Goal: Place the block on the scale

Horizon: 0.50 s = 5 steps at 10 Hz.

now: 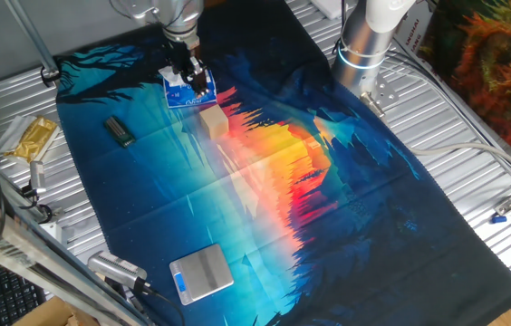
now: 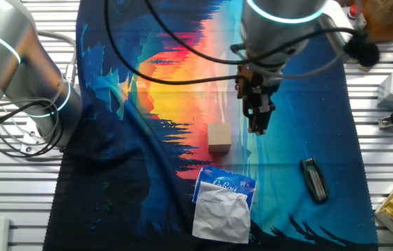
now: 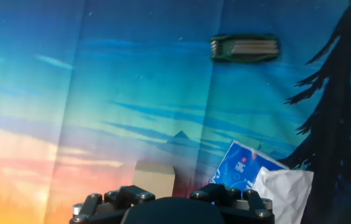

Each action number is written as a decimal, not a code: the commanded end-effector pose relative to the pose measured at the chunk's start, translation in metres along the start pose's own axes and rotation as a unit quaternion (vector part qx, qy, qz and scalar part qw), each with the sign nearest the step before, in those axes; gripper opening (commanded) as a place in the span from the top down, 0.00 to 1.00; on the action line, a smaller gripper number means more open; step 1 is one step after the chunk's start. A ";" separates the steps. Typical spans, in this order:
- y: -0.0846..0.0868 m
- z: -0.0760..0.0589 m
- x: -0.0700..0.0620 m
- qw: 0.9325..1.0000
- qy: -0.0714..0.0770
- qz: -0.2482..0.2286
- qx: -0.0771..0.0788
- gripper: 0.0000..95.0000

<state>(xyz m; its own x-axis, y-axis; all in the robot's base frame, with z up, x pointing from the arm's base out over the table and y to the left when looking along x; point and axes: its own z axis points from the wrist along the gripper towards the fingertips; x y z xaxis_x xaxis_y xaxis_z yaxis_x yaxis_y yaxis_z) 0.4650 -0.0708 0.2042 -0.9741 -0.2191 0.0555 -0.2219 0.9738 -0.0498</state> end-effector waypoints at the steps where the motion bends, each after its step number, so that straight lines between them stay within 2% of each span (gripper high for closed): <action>1: 0.000 0.001 -0.001 0.999 0.024 0.031 -0.002 0.20; 3: 0.000 0.001 -0.001 0.999 0.028 0.041 -0.002 0.20; 5: 0.000 0.001 -0.001 0.999 0.021 0.040 0.002 0.20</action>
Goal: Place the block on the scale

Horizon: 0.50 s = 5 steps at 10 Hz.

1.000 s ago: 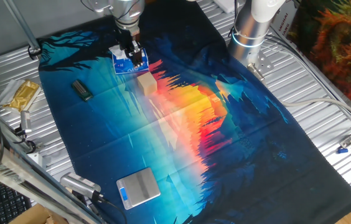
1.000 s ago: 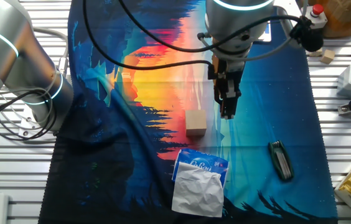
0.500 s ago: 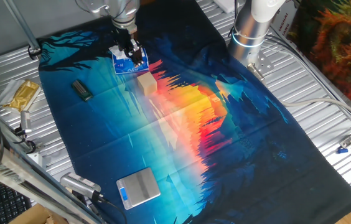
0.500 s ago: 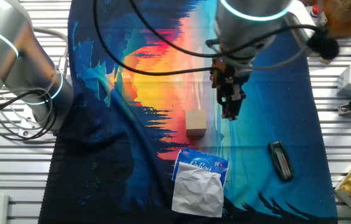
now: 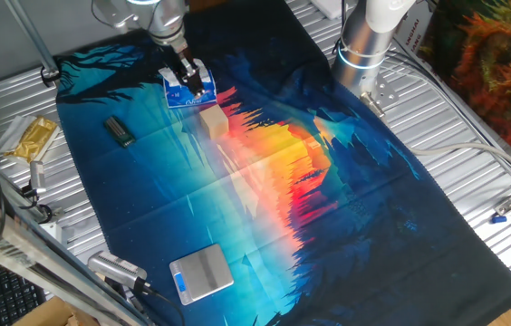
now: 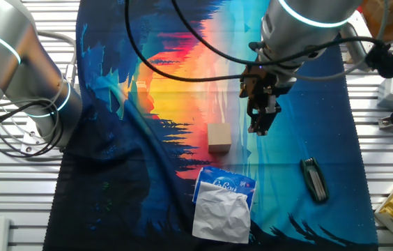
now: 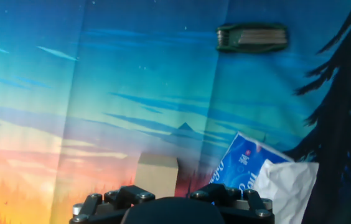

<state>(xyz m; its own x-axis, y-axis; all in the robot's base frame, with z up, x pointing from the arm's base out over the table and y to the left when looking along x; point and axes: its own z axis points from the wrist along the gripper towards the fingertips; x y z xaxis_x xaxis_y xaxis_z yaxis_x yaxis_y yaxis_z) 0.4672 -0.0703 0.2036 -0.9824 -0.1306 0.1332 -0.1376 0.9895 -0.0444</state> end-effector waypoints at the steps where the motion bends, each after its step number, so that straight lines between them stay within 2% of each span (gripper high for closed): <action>1: 0.000 0.000 0.001 0.999 -0.035 -0.004 0.024 0.20; 2: 0.000 0.000 0.001 0.998 -0.058 -0.014 0.034 0.20; 3: 0.000 0.000 0.001 0.997 -0.062 -0.015 0.032 0.20; 4: 0.000 -0.002 -0.001 0.998 -0.060 -0.012 0.030 0.20; 5: 0.001 -0.010 -0.010 0.998 -0.061 -0.001 0.027 0.20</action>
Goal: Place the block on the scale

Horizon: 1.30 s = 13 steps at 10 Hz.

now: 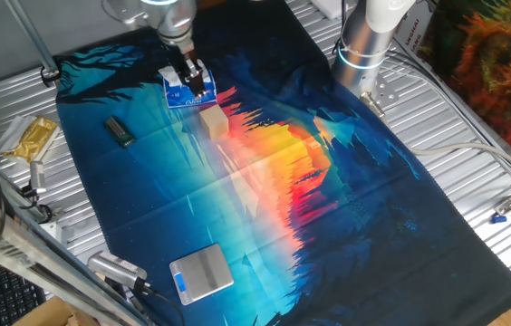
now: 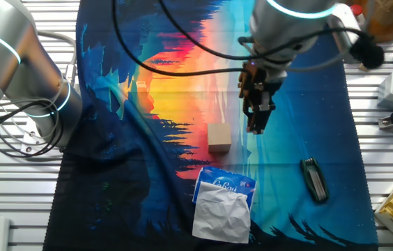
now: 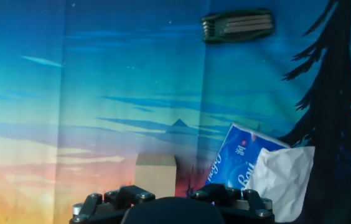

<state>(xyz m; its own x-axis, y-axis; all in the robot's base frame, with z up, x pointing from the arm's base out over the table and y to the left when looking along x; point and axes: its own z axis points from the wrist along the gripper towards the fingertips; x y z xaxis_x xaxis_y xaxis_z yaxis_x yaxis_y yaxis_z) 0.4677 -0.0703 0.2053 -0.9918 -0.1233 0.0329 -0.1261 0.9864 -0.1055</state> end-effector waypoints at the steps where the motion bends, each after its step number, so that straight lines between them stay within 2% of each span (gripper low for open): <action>1: 0.002 -0.014 -0.019 1.000 -0.011 -0.002 -0.003 0.20; 2: 0.002 -0.017 -0.024 1.000 -0.011 0.001 -0.003 0.20; 3: 0.002 -0.017 -0.024 1.000 -0.016 -0.003 -0.003 0.20; 4: 0.002 -0.017 -0.024 1.000 -0.014 -0.001 -0.003 0.20; 6: 0.001 -0.016 -0.024 1.000 -0.006 0.004 0.000 0.20; 7: 0.001 -0.015 -0.023 1.000 0.003 0.007 -0.003 0.20; 8: 0.001 -0.011 -0.020 1.000 0.007 0.012 -0.005 0.20; 10: 0.000 0.000 -0.011 1.000 0.005 0.022 -0.012 0.20; 12: 0.001 0.015 -0.005 0.998 0.012 0.040 -0.040 0.20; 13: 0.003 0.023 -0.004 0.998 0.012 0.040 -0.039 0.20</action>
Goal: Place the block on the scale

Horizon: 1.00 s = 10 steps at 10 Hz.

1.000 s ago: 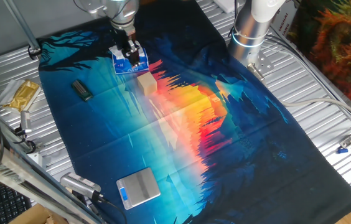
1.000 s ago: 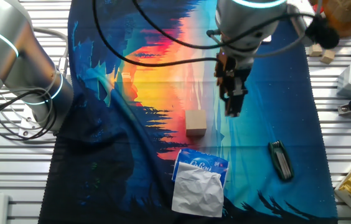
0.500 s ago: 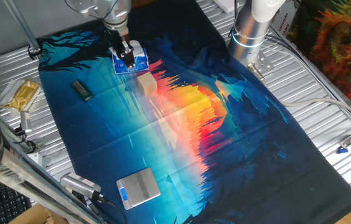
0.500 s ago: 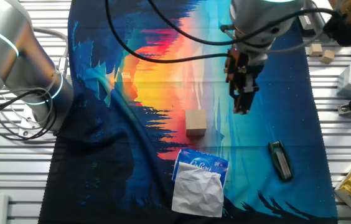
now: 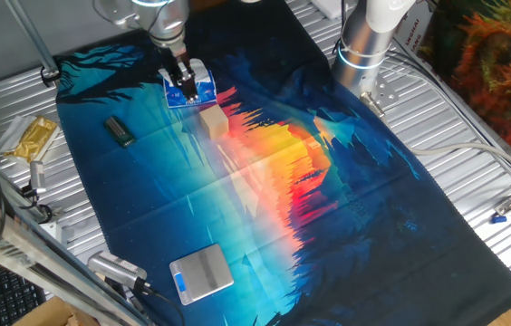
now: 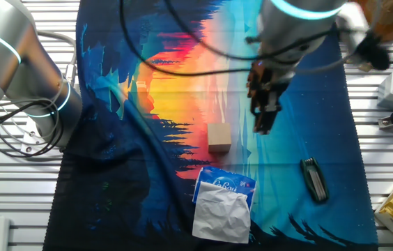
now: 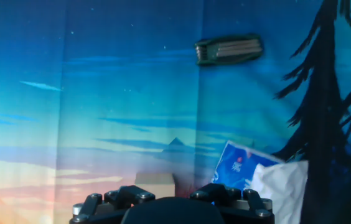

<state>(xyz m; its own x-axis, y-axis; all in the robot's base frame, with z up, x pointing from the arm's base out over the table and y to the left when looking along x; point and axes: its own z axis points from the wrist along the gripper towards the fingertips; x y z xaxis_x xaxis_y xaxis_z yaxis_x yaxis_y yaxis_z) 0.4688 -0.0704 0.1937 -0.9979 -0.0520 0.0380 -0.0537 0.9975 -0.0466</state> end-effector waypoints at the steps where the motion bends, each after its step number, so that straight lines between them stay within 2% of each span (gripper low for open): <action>1: 0.003 0.023 0.000 1.000 0.006 0.009 -0.008 0.20; 4: 0.006 0.043 -0.003 1.000 0.006 0.009 -0.010 0.20; 7: 0.009 0.051 -0.012 1.000 0.009 0.022 -0.016 0.20; 10: 0.007 0.064 -0.008 1.000 0.002 0.020 -0.015 0.20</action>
<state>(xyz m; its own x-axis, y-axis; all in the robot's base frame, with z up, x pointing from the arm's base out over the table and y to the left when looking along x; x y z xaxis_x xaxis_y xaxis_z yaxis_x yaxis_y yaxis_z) 0.4746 -0.0671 0.1282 -0.9992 -0.0139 0.0387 -0.0148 0.9996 -0.0237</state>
